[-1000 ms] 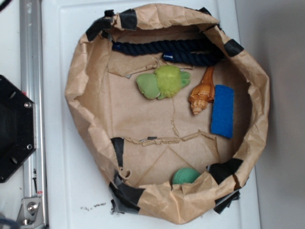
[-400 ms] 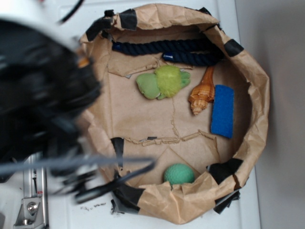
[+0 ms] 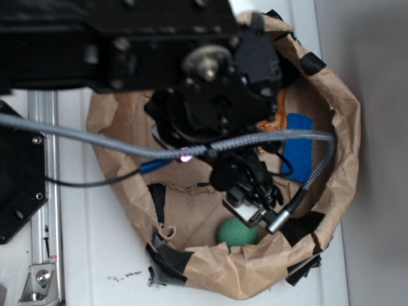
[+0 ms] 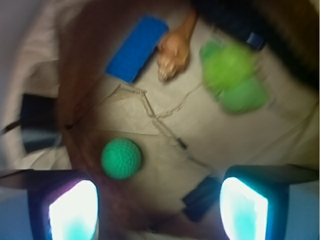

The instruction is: Grab the green ball.

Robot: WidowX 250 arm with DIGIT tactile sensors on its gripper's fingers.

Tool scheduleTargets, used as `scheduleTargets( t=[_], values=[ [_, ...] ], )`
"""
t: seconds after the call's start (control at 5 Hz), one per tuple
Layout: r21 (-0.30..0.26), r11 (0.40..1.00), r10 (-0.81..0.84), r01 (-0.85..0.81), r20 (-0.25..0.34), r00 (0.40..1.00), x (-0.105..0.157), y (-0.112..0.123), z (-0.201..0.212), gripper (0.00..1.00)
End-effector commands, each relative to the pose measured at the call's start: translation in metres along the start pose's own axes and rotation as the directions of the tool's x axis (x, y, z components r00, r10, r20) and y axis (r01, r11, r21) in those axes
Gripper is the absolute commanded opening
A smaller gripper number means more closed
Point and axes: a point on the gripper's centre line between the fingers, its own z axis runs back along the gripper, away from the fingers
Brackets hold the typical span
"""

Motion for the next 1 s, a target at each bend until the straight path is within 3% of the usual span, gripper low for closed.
scheduleTargets(
  t=[0.0,0.2,0.4,0.6,0.8],
  values=[
    [0.036,0.948,0.32,-0.318,-0.123,0.939,0.017,0.0,-0.04,1.0],
    [0.096,0.941,0.338,-0.324,-0.254,0.906,-0.01,-0.017,-0.071,1.0],
    [0.219,0.933,0.345,-0.286,-0.317,0.883,-0.041,-0.036,-0.099,1.0],
    [0.182,0.955,0.274,-0.236,-0.221,0.936,-0.04,-0.03,-0.104,0.0],
    [0.145,0.957,0.277,-0.249,-0.218,0.936,-0.028,-0.019,-0.095,0.0]
  ],
)
